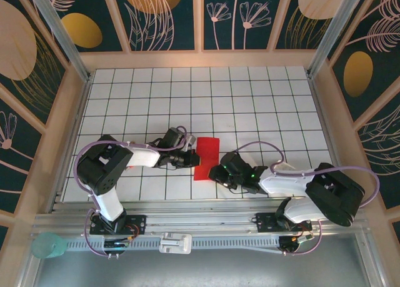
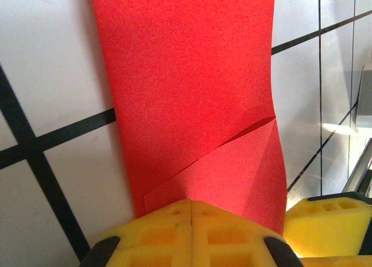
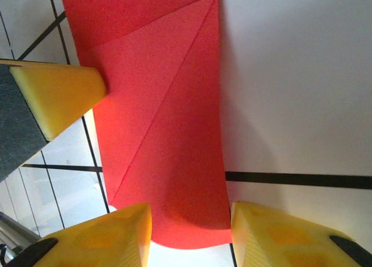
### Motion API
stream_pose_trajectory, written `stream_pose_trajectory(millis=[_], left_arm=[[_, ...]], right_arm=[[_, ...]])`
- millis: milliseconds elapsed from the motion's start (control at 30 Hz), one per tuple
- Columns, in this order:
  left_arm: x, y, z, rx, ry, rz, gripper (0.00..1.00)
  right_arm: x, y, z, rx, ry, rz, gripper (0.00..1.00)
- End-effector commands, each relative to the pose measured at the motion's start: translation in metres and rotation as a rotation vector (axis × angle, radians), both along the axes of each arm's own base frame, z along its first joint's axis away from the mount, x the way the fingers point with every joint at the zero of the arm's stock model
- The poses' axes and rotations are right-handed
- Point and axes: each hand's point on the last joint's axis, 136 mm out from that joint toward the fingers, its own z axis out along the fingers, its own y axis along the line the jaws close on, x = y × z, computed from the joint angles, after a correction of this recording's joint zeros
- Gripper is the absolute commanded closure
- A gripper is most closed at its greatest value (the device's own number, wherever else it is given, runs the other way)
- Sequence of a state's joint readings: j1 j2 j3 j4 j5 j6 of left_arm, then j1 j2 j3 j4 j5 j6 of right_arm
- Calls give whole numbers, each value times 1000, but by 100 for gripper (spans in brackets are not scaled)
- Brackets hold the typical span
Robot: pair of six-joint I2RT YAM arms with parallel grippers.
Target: Fold a paper plane with a square sheet of paper (pick it up from the middle)
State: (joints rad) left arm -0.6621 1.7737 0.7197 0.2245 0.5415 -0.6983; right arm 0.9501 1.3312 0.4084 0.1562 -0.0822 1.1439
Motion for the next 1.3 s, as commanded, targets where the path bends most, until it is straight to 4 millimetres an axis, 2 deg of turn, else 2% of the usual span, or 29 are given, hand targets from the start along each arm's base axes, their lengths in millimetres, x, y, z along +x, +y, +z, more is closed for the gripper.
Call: stream_pose_trajectory(millis=[0,433,633,933,1000,1033,1100,1167,1267], left_arm=[[-11,13,-21,65,33,-2,100],[-12,14,-20,70,30,-4,100],[-11,15,-19,71,28,1,100],[-9,13,-14,51,20,12,100],[-6,8,-5,22,12,17,89],[-3,4,4,-3,7,20,79],[5,-5,31,-69,-31,24,62],[14,-11,62,-139,-81,41,55],[28,-3,101,-231,-131,105,49]], right_arm=[[8,14,10,90,-41,2,59],[17,5,19,115,-110,-50,59],[16,-9,13,81,-92,-140,74],[17,-13,7,33,-105,-220,94],[21,-14,9,7,-131,-224,99],[23,-15,11,-23,-151,-210,100],[27,-20,14,-98,-180,-182,100],[30,-27,18,-162,-212,-135,100],[34,-43,29,-249,-242,-42,100]])
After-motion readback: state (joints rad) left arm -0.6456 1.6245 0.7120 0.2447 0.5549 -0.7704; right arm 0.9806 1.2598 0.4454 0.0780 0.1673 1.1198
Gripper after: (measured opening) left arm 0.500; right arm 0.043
